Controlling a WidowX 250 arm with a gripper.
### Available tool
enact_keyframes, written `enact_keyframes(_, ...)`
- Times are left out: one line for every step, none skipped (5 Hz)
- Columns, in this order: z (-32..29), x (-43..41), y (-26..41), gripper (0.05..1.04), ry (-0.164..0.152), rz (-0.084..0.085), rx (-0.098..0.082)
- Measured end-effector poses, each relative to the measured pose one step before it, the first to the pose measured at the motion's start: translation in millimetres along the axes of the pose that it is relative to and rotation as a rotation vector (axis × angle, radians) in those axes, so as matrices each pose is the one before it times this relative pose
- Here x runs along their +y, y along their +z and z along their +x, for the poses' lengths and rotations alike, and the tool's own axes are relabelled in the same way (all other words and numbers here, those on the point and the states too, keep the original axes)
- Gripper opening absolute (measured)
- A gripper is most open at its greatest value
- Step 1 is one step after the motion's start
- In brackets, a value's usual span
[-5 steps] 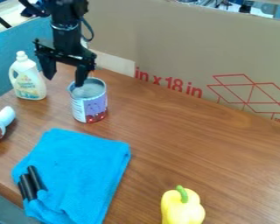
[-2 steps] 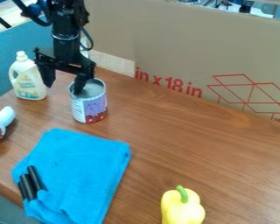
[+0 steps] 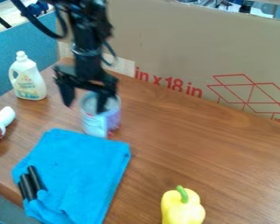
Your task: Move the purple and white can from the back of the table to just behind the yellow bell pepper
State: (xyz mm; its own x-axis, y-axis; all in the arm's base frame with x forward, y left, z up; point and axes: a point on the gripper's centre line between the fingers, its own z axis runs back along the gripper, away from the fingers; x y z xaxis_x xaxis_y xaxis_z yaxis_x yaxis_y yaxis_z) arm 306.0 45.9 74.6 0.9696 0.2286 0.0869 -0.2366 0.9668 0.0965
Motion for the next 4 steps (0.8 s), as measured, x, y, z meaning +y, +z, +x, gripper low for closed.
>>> enact_keyframes(-16.71,-47.61,-4.64,1.001,-0.1081,-0.0371,0.0672)
enact_keyframes(-12.93,-47.63,-1.7,1.001,-0.0995,-0.057,0.0296)
enact_keyframes(-6.01,-35.56,-0.48,1.001,-0.0844,-0.0546,-0.0229)
enact_keyframes(-7.11,-17.39,-0.17,1.001,-0.0605,-0.0721,-0.0381)
